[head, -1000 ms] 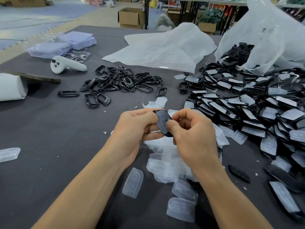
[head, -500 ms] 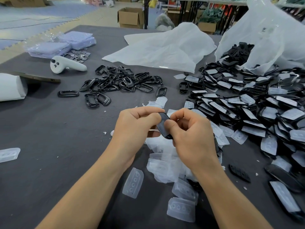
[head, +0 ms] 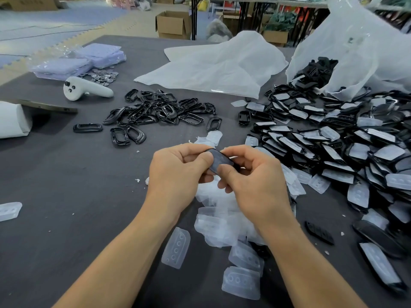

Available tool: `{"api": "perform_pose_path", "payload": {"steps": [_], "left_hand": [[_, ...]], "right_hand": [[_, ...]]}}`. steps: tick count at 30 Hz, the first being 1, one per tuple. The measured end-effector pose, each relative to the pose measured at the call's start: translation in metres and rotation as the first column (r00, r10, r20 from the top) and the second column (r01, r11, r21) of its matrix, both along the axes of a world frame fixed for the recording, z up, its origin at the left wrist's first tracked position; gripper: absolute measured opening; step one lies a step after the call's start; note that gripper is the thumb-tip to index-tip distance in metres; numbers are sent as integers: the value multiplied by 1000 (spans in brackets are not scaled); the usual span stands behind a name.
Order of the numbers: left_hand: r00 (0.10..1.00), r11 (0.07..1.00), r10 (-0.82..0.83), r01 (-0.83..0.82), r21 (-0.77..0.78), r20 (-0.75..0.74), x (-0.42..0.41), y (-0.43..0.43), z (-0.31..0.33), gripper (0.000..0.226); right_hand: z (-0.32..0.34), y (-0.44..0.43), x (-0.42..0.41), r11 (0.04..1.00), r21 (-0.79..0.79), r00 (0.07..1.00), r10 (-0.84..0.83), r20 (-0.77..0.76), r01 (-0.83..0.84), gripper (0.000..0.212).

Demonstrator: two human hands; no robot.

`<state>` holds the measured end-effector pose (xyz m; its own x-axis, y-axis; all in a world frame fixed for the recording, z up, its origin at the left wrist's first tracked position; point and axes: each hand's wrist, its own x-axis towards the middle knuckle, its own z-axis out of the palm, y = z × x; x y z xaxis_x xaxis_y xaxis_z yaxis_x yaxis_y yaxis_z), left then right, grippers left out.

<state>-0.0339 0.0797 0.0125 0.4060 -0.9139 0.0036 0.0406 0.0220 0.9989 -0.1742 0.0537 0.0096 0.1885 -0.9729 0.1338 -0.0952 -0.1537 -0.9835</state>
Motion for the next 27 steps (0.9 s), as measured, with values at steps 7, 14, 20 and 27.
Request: {"api": "perform_pose_path", "payload": {"steps": [7, 14, 20, 27], "left_hand": [[951, 986, -161, 142, 91, 265, 14, 0, 1, 22], [911, 992, -121, 101, 70, 394, 11, 1, -1, 22], [818, 990, -138, 110, 83, 559, 11, 4, -4, 22], [778, 985, -172, 148, 89, 604, 9, 6, -3, 23]], "right_hand": [[5, -5, -7, 990, 118, 989, 68, 129, -83, 33], [4, -6, -7, 973, 198, 983, 83, 162, -115, 46], [5, -2, -5, 968, 208, 978, 101, 181, -138, 47], [4, 1, -3, 958, 249, 979, 101, 175, -143, 33]]}}
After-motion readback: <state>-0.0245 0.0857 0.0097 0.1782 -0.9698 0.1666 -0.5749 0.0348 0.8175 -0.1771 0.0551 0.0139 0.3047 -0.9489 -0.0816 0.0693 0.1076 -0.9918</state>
